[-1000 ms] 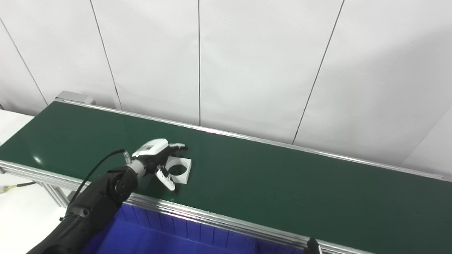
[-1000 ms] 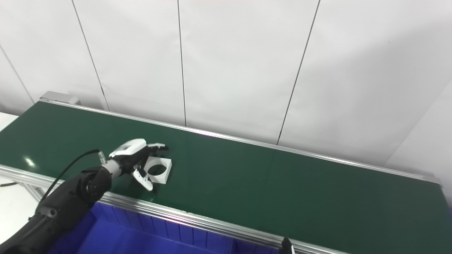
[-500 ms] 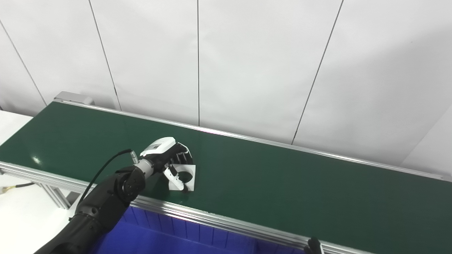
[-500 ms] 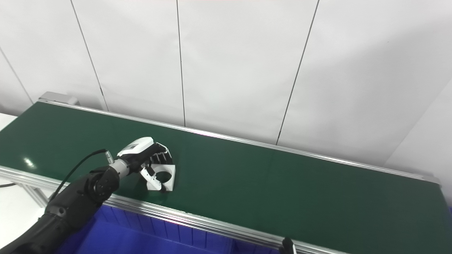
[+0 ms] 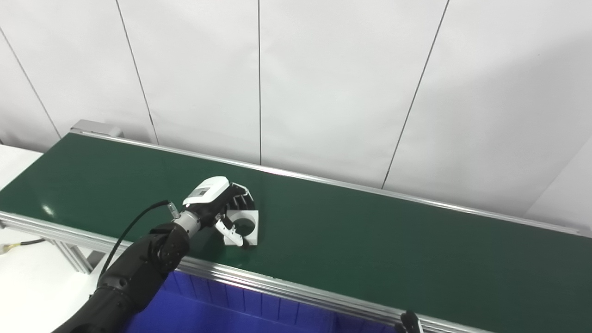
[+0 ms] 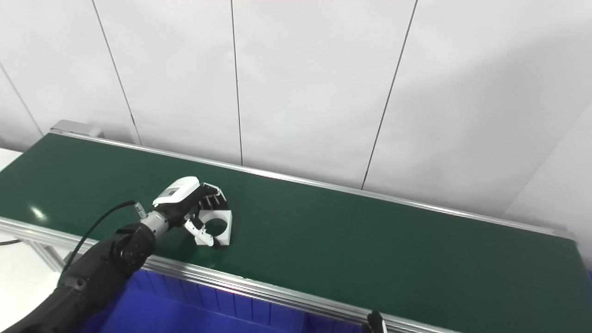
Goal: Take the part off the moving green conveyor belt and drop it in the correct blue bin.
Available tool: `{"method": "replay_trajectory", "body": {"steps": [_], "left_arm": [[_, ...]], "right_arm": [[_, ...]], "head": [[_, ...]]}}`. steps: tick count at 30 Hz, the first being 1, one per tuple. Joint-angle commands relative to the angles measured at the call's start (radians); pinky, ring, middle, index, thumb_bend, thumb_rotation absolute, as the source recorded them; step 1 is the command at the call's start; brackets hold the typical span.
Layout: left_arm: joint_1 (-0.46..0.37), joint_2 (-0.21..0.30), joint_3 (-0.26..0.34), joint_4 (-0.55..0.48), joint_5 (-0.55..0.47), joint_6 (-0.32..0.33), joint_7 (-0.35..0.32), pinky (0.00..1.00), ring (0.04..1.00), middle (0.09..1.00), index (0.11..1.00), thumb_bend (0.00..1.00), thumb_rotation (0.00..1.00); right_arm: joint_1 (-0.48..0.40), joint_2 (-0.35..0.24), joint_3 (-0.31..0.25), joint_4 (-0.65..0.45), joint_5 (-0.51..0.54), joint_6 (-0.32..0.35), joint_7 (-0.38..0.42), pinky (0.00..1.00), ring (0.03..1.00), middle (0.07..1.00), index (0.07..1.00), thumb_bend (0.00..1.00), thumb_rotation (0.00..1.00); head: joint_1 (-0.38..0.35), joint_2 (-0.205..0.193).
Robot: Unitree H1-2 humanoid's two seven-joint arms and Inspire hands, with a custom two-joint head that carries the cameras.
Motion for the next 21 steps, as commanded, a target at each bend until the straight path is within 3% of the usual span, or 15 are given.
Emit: {"method": "replay_trajectory", "body": {"steps": [1, 5, 7, 8, 11, 17, 21], "left_arm": [[-0.009, 0.011, 0.051, -0.118, -0.070, -0.040, 0.022, 0.40, 0.403, 0.486, 0.520, 0.50, 0.00], [0.033, -0.001, 0.093, -0.261, -0.144, -0.041, -0.015, 0.44, 0.434, 0.498, 0.501, 0.50, 0.00], [0.044, -0.003, 0.102, -0.296, -0.158, -0.039, -0.024, 0.43, 0.437, 0.496, 0.501, 0.50, 0.00], [0.055, -0.005, 0.109, -0.323, -0.185, -0.046, -0.035, 0.43, 0.438, 0.495, 0.501, 0.50, 0.00], [0.086, -0.012, 0.123, -0.391, -0.250, -0.048, -0.067, 0.38, 0.412, 0.477, 0.520, 0.50, 0.00], [0.142, -0.024, 0.138, -0.472, -0.329, -0.058, -0.116, 0.39, 0.427, 0.485, 0.513, 0.50, 0.00], [0.191, -0.032, 0.140, -0.496, -0.363, -0.102, -0.134, 0.42, 0.436, 0.493, 0.509, 0.50, 0.00]], "right_arm": [[0.004, 0.010, 0.003, -0.037, 0.005, -0.052, 0.005, 1.00, 0.974, 0.990, 1.000, 0.69, 0.92], [0.007, 0.010, 0.017, -0.050, -0.015, -0.052, -0.011, 1.00, 0.970, 0.990, 1.000, 0.69, 0.92], [0.009, 0.011, 0.023, -0.056, -0.015, -0.052, -0.015, 0.99, 0.966, 0.986, 1.000, 0.69, 0.91], [0.010, 0.012, 0.030, -0.061, -0.024, -0.052, -0.025, 0.99, 0.965, 0.985, 1.000, 0.69, 0.91], [0.015, 0.018, 0.052, -0.076, -0.067, -0.052, -0.069, 0.97, 0.948, 0.976, 1.000, 0.73, 0.90], [0.023, 0.026, 0.091, -0.103, -0.104, -0.052, -0.132, 0.99, 0.967, 0.984, 1.000, 0.74, 0.90], [0.026, 0.030, 0.111, -0.124, -0.110, -0.052, -0.150, 1.00, 0.965, 0.978, 0.999, 0.73, 0.89]], "head": [[0.000, 0.000], [-0.074, 0.021], [-0.074, 0.021], [-0.129, 0.039], [-0.176, 0.060], [-0.217, 0.105], [-0.234, 0.131]]}}
